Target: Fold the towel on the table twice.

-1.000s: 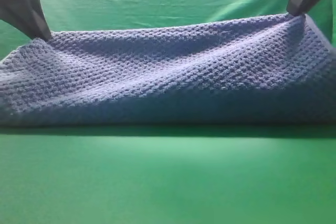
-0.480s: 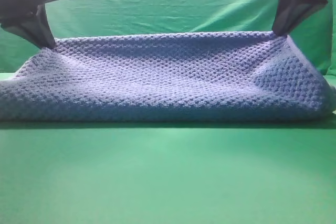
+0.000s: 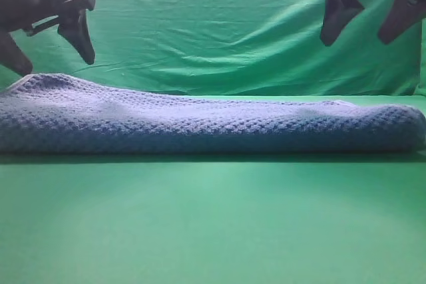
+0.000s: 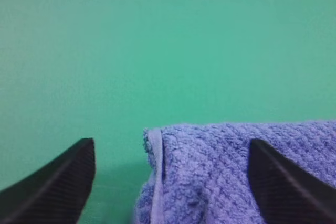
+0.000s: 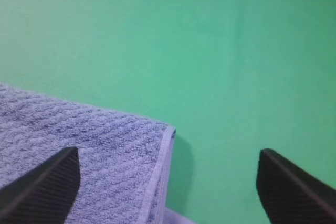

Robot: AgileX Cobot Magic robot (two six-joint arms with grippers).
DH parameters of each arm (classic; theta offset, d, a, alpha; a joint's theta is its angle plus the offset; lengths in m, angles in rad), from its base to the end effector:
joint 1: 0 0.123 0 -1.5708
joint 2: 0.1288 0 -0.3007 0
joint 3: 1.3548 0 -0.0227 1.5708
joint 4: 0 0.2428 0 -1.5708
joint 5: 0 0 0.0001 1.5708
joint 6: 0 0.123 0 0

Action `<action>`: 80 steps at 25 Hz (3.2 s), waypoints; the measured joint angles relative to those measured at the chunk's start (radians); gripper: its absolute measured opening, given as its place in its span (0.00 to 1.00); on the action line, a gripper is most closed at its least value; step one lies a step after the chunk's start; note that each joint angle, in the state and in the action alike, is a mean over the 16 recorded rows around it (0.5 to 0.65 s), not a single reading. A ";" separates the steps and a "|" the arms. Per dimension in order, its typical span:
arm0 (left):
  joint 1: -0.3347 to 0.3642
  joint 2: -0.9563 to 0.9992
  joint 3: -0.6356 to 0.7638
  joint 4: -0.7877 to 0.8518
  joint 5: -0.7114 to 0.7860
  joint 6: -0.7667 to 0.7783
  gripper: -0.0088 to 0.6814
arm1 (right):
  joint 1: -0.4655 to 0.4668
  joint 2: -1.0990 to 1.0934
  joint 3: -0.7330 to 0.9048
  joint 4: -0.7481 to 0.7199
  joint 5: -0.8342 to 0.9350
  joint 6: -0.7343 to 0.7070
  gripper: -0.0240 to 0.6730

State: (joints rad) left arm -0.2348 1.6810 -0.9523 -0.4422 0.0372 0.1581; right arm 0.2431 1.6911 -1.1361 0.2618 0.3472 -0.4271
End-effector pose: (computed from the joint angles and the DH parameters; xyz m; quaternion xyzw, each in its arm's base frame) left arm 0.3645 -0.0892 0.2111 -0.0187 0.9012 -0.1180 0.4167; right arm 0.3721 0.1035 0.2369 -0.2108 0.9024 0.0526 0.3722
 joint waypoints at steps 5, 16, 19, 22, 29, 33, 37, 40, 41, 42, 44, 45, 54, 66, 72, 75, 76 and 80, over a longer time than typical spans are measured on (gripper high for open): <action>0.000 -0.075 -0.041 0.028 0.109 0.008 0.70 | -0.001 -0.067 0.000 0.000 0.026 0.001 0.76; 0.000 -0.303 -0.183 0.075 0.487 0.018 0.15 | -0.001 -0.339 0.000 -0.002 0.195 0.047 0.21; 0.000 -0.369 -0.206 0.079 0.569 0.018 0.06 | -0.001 -0.432 0.000 -0.002 0.256 0.073 0.10; 0.000 -0.441 -0.217 0.083 0.635 0.019 0.02 | -0.001 -0.529 0.002 -0.003 0.312 0.099 0.05; 0.000 -0.653 -0.214 0.093 0.752 0.029 0.01 | -0.001 -0.786 0.054 -0.005 0.412 0.142 0.03; 0.000 -0.808 -0.171 0.102 0.793 0.036 0.01 | -0.001 -0.936 0.116 -0.005 0.444 0.146 0.03; 0.000 -0.971 -0.090 0.111 0.820 0.042 0.01 | -0.001 -1.077 0.197 -0.006 0.454 0.148 0.03; 0.000 -1.091 -0.005 0.118 0.821 0.045 0.01 | -0.001 -1.170 0.261 -0.006 0.453 0.148 0.03; 0.000 -1.130 0.028 0.120 0.817 0.045 0.01 | -0.001 -1.198 0.281 -0.006 0.451 0.149 0.03; 0.000 -1.169 0.062 0.121 0.811 0.045 0.01 | -0.001 -1.224 0.302 -0.006 0.450 0.149 0.03; 0.000 -1.245 0.135 0.123 0.797 0.045 0.01 | -0.001 -1.272 0.341 -0.006 0.444 0.149 0.03; 0.000 -1.282 0.172 0.123 0.789 0.044 0.01 | -0.001 -1.295 0.359 -0.006 0.440 0.149 0.03; 0.000 -1.534 0.426 0.144 0.716 -0.005 0.01 | -0.001 -1.480 0.517 0.002 0.381 0.148 0.03; 0.000 -1.678 0.603 0.211 0.622 -0.094 0.01 | -0.001 -1.676 0.691 0.017 0.302 0.148 0.03; 0.000 -1.686 0.684 0.234 0.552 -0.097 0.01 | -0.001 -1.704 0.772 0.018 0.249 0.148 0.03; 0.000 -1.686 0.717 0.241 0.520 -0.097 0.01 | -0.001 -1.705 0.813 0.018 0.221 0.148 0.03; 0.000 -1.686 0.727 0.243 0.512 -0.097 0.01 | -0.001 -1.705 0.825 0.018 0.212 0.148 0.03; 0.000 -1.686 0.753 0.243 0.490 -0.097 0.01 | -0.001 -1.705 0.867 0.018 0.177 0.148 0.03</action>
State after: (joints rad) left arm -0.2348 -0.0050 -0.1988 -0.1995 0.5273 0.0609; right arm 0.2420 -0.0135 -0.2691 0.2798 0.5239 -0.2792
